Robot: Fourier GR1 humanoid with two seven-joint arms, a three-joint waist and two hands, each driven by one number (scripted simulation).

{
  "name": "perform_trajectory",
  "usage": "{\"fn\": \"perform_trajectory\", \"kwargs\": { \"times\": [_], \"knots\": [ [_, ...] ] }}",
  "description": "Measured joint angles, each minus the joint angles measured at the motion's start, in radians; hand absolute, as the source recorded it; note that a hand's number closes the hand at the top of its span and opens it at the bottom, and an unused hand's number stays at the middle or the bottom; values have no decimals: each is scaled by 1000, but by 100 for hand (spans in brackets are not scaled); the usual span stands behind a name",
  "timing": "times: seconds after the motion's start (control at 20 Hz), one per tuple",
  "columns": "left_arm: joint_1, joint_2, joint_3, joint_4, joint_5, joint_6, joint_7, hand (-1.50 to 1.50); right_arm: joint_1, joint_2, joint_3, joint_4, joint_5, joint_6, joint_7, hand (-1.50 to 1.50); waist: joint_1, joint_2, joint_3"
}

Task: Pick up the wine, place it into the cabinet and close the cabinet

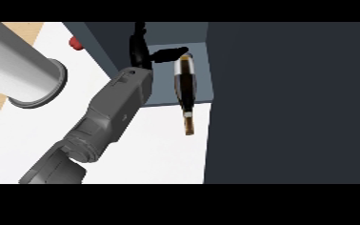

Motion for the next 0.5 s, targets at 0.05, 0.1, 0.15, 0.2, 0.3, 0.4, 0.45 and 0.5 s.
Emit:
{"fn": "perform_trajectory", "kwargs": {
  "times": [0.05,0.1,0.15,0.2,0.3,0.4,0.45,0.5],
  "knots": [
    [-2,1,2,6,-2,5,-3,-150,8,0,3,-2,-1,3,-3,-150,-3,0,0],
    [0,2,4,6,-4,0,-9,-150,12,3,13,-4,0,2,-4,-150,-3,-1,-1],
    [-1,1,5,8,-6,-2,-12,-150,16,4,12,-5,1,1,-3,-150,-2,0,-1],
    [3,2,9,7,-6,-6,-25,-150,21,1,8,-5,0,7,-8,-150,-4,0,-1],
    [0,1,14,11,-9,-13,-31,-150,30,10,34,-2,6,6,-12,-150,-4,0,-1],
    [-1,1,14,12,-16,-34,-34,-150,26,8,29,-5,6,5,-5,-150,-3,1,-1],
    [-1,1,15,12,-19,-45,-36,-150,34,5,28,-6,5,9,-8,-150,-3,1,-1],
    [0,0,18,7,-20,-53,-51,-150,33,5,31,-7,6,9,-4,-150,-2,2,-1]
  ]
}}
